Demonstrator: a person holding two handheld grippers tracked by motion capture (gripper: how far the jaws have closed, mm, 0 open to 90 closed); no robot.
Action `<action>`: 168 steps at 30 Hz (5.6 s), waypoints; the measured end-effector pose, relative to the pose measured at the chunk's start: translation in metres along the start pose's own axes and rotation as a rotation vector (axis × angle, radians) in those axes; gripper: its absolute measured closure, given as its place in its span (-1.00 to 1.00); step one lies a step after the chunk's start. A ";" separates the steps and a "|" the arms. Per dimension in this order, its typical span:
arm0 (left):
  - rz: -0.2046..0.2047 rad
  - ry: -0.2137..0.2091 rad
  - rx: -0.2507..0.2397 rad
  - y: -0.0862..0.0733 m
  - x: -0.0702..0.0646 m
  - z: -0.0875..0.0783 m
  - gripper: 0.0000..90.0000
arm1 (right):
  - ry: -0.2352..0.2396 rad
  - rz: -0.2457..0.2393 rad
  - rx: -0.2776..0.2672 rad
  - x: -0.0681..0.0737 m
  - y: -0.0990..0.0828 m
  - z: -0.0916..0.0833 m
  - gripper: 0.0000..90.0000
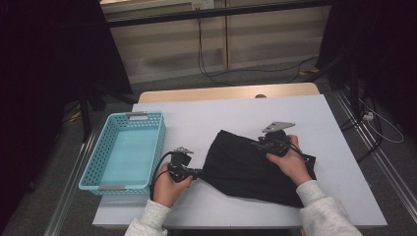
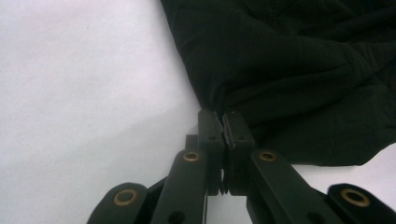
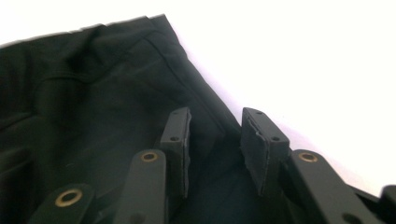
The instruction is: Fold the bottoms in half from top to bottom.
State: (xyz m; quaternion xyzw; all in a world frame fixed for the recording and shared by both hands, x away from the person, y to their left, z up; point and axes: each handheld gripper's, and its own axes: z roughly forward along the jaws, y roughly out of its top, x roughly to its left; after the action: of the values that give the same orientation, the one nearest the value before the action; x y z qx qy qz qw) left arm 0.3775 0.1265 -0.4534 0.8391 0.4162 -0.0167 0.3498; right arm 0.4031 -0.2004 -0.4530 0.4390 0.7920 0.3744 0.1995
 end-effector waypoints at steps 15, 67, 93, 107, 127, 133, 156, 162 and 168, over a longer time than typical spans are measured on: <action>0.004 0.014 0.016 -0.001 -0.002 -0.002 0.96 | -0.034 0.053 0.013 -0.019 -0.001 -0.012 0.90; 0.067 0.142 -0.093 0.014 -0.008 -0.009 -0.61 | 0.155 -0.014 -0.026 0.051 -0.049 -0.068 0.01; 0.069 0.137 -0.104 0.017 -0.012 -0.012 -0.64 | 0.131 -0.093 -0.023 0.048 -0.060 -0.071 0.96; 0.054 0.135 -0.120 0.017 -0.012 -0.014 -0.67 | 0.116 -0.088 -0.040 0.040 -0.067 -0.087 0.96; 0.054 0.127 -0.104 0.018 -0.014 -0.008 -0.68 | 0.109 -0.061 -0.034 0.036 -0.081 -0.097 0.96; 0.054 0.123 -0.097 0.018 -0.014 -0.008 -0.68 | 0.105 -0.066 -0.035 0.036 -0.081 -0.099 0.96; 0.056 0.107 -0.108 0.021 -0.016 -0.007 -0.69 | 0.082 -0.048 -0.037 0.029 -0.088 -0.107 0.96; 0.056 0.090 -0.098 0.022 -0.014 -0.008 -0.72 | 0.075 -0.037 -0.039 0.026 -0.090 -0.110 0.96; 0.054 0.093 -0.110 0.022 -0.014 -0.008 -0.73 | 0.077 -0.038 -0.036 0.026 -0.090 -0.110 0.96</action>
State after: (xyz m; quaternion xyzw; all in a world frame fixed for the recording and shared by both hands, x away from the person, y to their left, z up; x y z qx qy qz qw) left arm 0.3818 0.1124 -0.4300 0.8296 0.4095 0.0546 0.3757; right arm 0.2690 -0.2546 -0.4519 0.4054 0.8004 0.4013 0.1841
